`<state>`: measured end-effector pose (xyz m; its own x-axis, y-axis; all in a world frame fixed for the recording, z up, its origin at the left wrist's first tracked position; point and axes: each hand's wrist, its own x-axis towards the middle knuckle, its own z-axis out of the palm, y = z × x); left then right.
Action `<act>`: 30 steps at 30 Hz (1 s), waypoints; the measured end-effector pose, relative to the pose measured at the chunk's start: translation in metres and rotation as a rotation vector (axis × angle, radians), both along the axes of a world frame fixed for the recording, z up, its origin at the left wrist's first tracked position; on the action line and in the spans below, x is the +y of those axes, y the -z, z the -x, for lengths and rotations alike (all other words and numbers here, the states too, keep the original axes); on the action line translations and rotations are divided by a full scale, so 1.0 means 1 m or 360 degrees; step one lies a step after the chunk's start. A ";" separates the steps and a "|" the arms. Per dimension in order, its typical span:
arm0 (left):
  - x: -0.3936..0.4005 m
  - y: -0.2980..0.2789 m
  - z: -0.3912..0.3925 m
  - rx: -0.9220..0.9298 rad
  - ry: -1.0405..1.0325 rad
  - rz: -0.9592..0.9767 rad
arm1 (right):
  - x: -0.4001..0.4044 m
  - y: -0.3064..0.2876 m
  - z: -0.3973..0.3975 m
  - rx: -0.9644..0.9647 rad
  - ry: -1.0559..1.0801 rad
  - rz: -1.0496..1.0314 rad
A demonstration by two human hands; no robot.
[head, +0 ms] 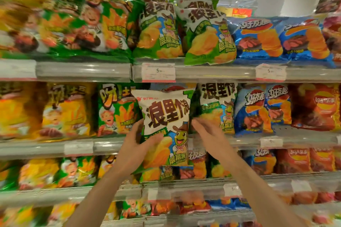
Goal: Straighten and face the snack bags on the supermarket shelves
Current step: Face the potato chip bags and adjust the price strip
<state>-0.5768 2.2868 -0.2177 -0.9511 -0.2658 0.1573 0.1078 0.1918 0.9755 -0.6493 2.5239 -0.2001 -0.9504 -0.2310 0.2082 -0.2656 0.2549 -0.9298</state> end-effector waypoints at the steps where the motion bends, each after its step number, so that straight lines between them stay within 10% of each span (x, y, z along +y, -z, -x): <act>1: -0.006 0.001 -0.003 0.0004 -0.0012 -0.0021 | -0.007 0.001 0.008 0.0014 0.0050 -0.0029; 30: -0.085 -0.018 -0.025 0.0164 -0.0157 -0.0269 | -0.053 -0.015 0.042 0.0032 0.0094 0.0099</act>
